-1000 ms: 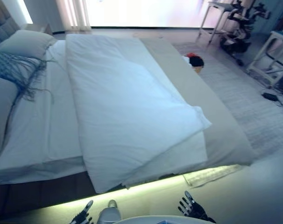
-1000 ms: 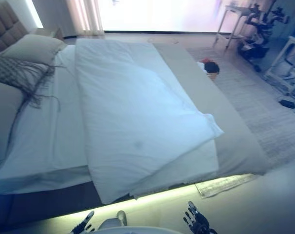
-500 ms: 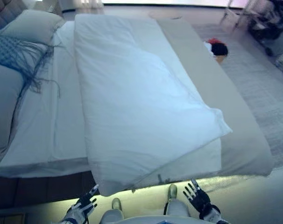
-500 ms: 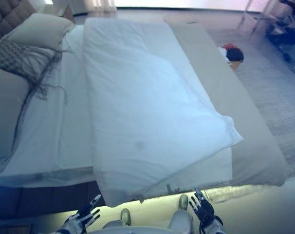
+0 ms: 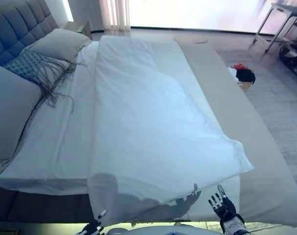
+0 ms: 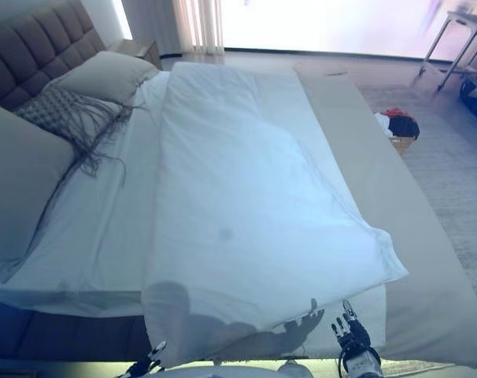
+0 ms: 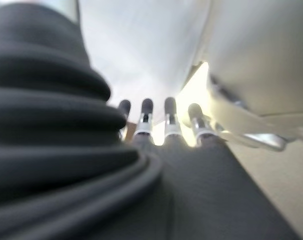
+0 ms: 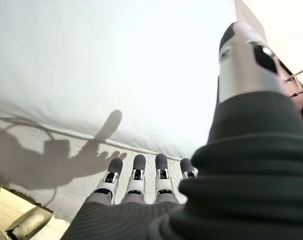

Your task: Make the bed neatly

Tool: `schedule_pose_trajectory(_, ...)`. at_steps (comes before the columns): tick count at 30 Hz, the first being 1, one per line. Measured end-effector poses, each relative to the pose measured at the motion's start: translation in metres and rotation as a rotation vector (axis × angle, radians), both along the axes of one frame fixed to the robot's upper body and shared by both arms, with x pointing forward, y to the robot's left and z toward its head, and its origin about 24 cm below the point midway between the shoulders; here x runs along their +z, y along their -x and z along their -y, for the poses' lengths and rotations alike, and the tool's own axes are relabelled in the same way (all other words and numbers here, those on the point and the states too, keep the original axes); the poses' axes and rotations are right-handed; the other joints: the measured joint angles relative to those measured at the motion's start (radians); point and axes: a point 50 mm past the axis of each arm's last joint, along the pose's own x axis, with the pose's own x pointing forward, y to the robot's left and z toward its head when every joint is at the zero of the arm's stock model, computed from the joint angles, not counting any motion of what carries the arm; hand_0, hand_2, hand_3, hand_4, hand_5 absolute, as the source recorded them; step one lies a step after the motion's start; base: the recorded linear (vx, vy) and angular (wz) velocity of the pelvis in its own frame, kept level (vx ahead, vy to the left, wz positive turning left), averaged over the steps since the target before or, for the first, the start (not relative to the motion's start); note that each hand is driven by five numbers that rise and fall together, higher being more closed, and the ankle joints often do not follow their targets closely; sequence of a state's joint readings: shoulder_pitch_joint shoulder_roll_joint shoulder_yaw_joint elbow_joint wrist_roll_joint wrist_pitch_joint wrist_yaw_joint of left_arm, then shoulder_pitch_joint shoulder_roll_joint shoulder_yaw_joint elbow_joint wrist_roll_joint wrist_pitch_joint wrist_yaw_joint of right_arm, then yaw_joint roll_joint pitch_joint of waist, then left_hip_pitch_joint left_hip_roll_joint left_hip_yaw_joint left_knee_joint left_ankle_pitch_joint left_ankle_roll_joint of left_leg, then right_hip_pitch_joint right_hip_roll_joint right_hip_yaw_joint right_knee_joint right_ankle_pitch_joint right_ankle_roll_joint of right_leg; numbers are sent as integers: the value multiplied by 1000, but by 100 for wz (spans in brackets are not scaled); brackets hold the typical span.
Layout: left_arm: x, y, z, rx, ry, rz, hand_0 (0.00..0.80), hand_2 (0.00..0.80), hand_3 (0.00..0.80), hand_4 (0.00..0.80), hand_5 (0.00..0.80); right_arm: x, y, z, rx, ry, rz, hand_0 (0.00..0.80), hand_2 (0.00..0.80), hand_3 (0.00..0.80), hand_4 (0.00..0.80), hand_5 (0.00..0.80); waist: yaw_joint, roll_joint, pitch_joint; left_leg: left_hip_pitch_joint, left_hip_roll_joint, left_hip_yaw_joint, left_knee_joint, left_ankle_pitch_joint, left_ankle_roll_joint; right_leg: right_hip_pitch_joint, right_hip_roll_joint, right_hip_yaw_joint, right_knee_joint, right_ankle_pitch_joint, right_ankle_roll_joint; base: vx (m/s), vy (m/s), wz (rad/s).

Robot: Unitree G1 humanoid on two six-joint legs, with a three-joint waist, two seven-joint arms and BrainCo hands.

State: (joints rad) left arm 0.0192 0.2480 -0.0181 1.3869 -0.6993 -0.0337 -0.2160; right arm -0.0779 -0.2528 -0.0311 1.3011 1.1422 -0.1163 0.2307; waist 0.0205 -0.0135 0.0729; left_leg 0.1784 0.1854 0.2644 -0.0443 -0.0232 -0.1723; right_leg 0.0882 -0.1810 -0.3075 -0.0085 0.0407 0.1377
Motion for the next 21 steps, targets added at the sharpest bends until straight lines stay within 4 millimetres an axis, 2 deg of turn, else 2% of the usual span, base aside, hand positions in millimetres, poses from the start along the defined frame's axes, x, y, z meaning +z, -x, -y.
schedule_pose_trajectory(3,2,-6,-3,-10,-2,19,0,0,0,0,0,0,-3,-1,-6,-8,-23,0,0,0,0,0,3,4,4,-54,-9,-22,51,-16,12,-53,-31,-2,63,-25,8,-144,8,14)
schedule_pose_trajectory(5,3,-20,-1,-28,2,52,0,0,0,0,0,3,-12,1,-26,-10,-25,0,0,0,0,0,21,14,24,-129,-16,-38,122,-32,22,-123,-51,-1,129,-38,5,-245,-1,14)
schedule_pose_trajectory(7,9,-49,3,-39,16,142,0,0,0,0,0,11,-34,8,-39,-6,-12,0,0,0,0,0,25,31,90,-237,-12,-62,241,-64,32,-213,-79,6,231,-62,-3,-288,8,14)
schedule_pose_trajectory(9,14,-69,4,-30,22,211,0,0,0,0,0,21,-56,12,-37,-2,6,0,0,0,0,0,26,45,139,-331,-13,-79,334,-86,39,-304,-99,22,319,-80,-10,-233,33,6)
schedule_pose_trajectory(12,25,-101,8,-31,43,329,0,0,0,0,0,39,-89,14,-16,-5,35,0,0,0,0,0,25,45,205,-462,-7,-102,479,-132,54,-429,-126,52,437,-120,-25,-222,55,-1)
schedule_pose_trajectory(16,47,-149,17,-26,90,514,0,0,0,0,0,70,-131,24,-25,30,123,0,0,0,0,0,23,48,300,-661,7,-117,649,-171,77,-604,-154,73,546,-124,-27,-190,45,-5)
schedule_pose_trajectory(18,59,-168,19,-7,105,591,0,0,0,0,0,81,-142,29,-50,35,152,0,0,0,0,0,24,52,343,-736,5,-117,706,-178,92,-676,-168,85,585,-116,-33,-130,33,-4)
schedule_pose_trajectory(21,64,-176,20,22,117,639,0,0,0,0,0,89,-149,33,-76,33,180,0,0,0,0,0,23,65,373,-811,5,-121,775,-198,100,-754,-177,109,644,-115,-35,-97,29,-1)
